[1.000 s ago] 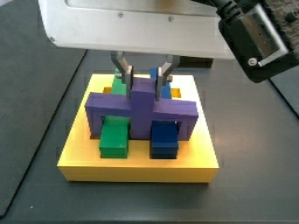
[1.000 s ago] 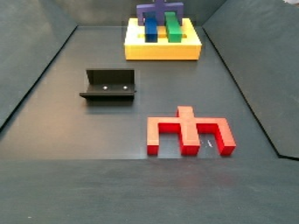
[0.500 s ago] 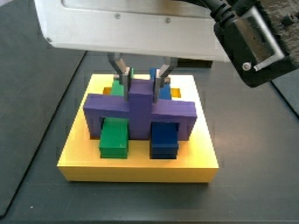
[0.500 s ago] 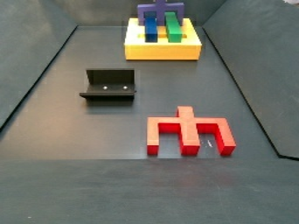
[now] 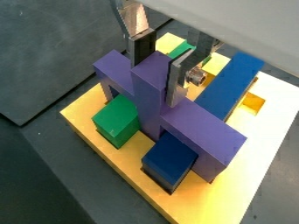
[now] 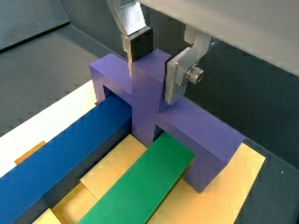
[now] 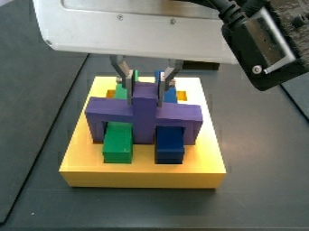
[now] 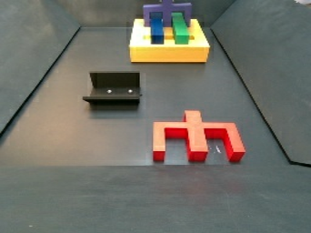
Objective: Pick up the purple object. Move up. Move to above the board. Insert the purple object.
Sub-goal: Insert the purple object.
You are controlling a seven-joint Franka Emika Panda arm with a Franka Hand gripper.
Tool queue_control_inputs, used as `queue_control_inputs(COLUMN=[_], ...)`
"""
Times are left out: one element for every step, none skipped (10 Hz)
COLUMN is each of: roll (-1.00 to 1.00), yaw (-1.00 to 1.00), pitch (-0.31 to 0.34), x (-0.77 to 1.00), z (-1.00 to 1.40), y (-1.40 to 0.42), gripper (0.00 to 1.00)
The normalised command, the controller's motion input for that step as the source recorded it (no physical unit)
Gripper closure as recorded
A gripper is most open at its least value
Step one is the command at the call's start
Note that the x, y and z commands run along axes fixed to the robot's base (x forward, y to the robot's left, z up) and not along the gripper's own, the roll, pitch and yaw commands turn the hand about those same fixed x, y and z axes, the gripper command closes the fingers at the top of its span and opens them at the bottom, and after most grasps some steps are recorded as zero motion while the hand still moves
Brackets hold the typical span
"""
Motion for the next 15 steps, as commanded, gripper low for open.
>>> queue_control_inputs(roll=[0.0,0.0,-0.02,-0.02,-0.01,0.0,0.0,0.0,0.0,0.0,0.0,0.0,-0.01,-0.01,0.0], yaw=[0.0,-0.01,0.0,0.0,0.0,-0.01,-0.03,-0.03,-0.03,-0.02,-0.01,0.0,0.0,0.0,0.15], pitch=[0.031,0.031,0.0,0.0,0.0,-0.027,-0.059,-0.091,-0.119,-0.15,-0.146,-0.107,-0.094,-0.051,0.0], x=[0.01,0.0,0.0,0.0,0.0,0.0,0.0,0.0,-0.01,0.0,0.0,0.06,0.17,0.1,0.0], z=[0.1,0.25,0.19,0.12,0.03,-0.12,-0.34,-0.47,-0.56,-0.57,-0.58,-0.58,-0.52,-0.42,-0.15], y=[0.0,0.0,0.0,0.0,0.0,0.0,0.0,0.0,0.01,0.01,0.03,0.0,0.0,0.0,0.0], gripper=[1.0,1.0,1.0,1.0,1.0,1.0,1.0,1.0,1.0,1.0,1.0,1.0,1.0,1.0,1.0])
